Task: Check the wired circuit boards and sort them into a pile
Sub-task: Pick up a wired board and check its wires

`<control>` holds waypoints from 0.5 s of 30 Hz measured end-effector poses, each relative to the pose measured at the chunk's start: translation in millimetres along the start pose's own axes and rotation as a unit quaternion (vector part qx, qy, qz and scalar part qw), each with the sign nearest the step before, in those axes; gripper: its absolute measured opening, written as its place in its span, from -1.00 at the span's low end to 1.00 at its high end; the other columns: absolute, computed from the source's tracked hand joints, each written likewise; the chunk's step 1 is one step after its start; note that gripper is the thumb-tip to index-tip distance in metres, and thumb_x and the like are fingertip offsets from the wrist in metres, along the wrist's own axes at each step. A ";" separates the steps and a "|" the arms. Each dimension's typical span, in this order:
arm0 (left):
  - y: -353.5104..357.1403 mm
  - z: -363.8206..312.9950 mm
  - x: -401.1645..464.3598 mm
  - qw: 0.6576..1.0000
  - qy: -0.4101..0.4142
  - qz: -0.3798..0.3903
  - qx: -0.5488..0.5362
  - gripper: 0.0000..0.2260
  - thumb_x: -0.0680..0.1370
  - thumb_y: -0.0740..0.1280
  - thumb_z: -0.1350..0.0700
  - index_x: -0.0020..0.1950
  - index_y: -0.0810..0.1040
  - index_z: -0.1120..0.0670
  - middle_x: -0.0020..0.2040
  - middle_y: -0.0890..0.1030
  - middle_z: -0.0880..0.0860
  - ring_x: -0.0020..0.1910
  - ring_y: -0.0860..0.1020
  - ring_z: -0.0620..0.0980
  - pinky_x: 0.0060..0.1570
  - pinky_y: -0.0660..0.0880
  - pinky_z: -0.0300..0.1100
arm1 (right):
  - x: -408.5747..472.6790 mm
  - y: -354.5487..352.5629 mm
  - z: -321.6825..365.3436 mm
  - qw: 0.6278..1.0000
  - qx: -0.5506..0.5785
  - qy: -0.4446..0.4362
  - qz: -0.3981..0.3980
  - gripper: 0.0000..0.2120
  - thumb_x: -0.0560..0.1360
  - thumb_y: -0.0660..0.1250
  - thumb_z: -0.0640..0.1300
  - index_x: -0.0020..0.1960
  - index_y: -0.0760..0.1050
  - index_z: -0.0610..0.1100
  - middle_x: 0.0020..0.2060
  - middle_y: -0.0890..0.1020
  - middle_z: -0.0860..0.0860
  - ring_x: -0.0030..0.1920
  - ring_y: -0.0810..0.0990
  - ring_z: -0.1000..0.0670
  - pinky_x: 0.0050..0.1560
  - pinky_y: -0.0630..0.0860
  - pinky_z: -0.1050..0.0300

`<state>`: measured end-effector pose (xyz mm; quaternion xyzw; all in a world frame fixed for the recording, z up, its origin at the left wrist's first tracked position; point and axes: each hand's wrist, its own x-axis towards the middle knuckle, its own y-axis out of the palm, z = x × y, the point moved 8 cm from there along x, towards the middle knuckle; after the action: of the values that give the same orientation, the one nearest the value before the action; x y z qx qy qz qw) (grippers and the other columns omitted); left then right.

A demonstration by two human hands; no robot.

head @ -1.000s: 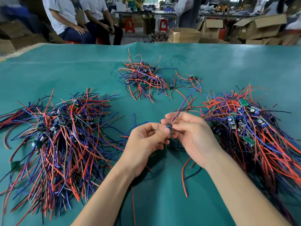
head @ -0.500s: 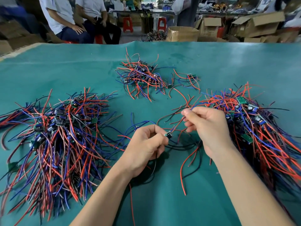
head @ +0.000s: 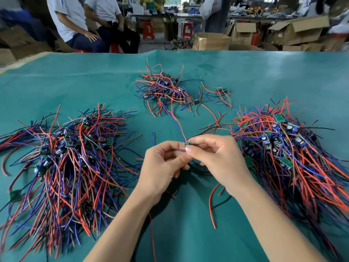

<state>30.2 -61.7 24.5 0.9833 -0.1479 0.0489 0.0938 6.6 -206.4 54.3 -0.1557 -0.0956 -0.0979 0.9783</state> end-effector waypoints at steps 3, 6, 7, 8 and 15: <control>3.2 2.3 0.2 1.000 -0.017 0.012 0.002 -0.77 0.45 0.47 0.14 0.05 0.60 0.21 -0.28 0.67 0.18 -0.44 0.56 -0.07 -0.55 0.36 -0.32 | -0.1 -2.5 2.7 0.999 0.026 -0.003 -0.025 -0.91 0.46 0.53 -0.21 -0.16 0.71 -0.03 -0.30 0.73 0.07 -0.29 0.66 0.15 -0.24 0.55 0.17; 5.5 3.4 0.3 0.999 -0.033 0.032 -0.013 -0.84 0.51 0.41 0.14 -0.01 0.59 0.22 -0.30 0.66 0.15 -0.46 0.55 -0.08 -0.59 0.32 -0.34 | -0.7 -8.5 5.7 0.995 0.050 -0.016 -0.082 -0.96 0.42 0.51 -0.11 -0.20 0.69 0.02 -0.30 0.72 0.11 -0.30 0.63 0.17 -0.22 0.56 0.15; 5.9 3.5 0.3 0.999 -0.036 0.039 -0.011 -0.84 0.51 0.41 0.12 -0.04 0.60 0.22 -0.30 0.66 0.15 -0.47 0.55 -0.08 -0.60 0.30 -0.34 | -0.5 -12.8 5.3 0.993 0.062 -0.018 -0.103 -0.99 0.41 0.50 -0.08 -0.19 0.69 0.01 -0.30 0.72 0.11 -0.30 0.63 0.16 -0.22 0.55 0.16; 6.8 3.6 0.0 0.998 -0.040 0.048 -0.004 -0.84 0.52 0.41 0.12 -0.06 0.60 0.22 -0.31 0.66 0.15 -0.48 0.54 -0.07 -0.62 0.28 -0.34 | -0.4 -17.7 5.1 0.989 0.079 -0.018 -0.125 -0.99 0.42 0.50 -0.08 -0.18 0.69 0.00 -0.30 0.72 0.10 -0.30 0.62 0.16 -0.25 0.55 0.19; 23.3 8.9 -8.1 0.984 -0.092 0.152 -0.011 -0.92 0.45 0.46 0.13 -0.24 0.64 0.06 -0.34 0.65 0.16 -0.51 0.58 -0.05 -0.63 0.20 -0.37 | -3.5 -83.9 44.2 0.961 0.099 -0.083 -0.243 -0.88 0.49 0.47 -0.20 -0.19 0.67 -0.02 -0.36 0.68 0.13 -0.38 0.55 0.15 -0.35 0.48 0.30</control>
<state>16.2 -83.1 18.8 0.9486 -0.3042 -0.0297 0.0824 -22.4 -269.7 118.8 -0.0375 -0.2209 -0.3090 0.9243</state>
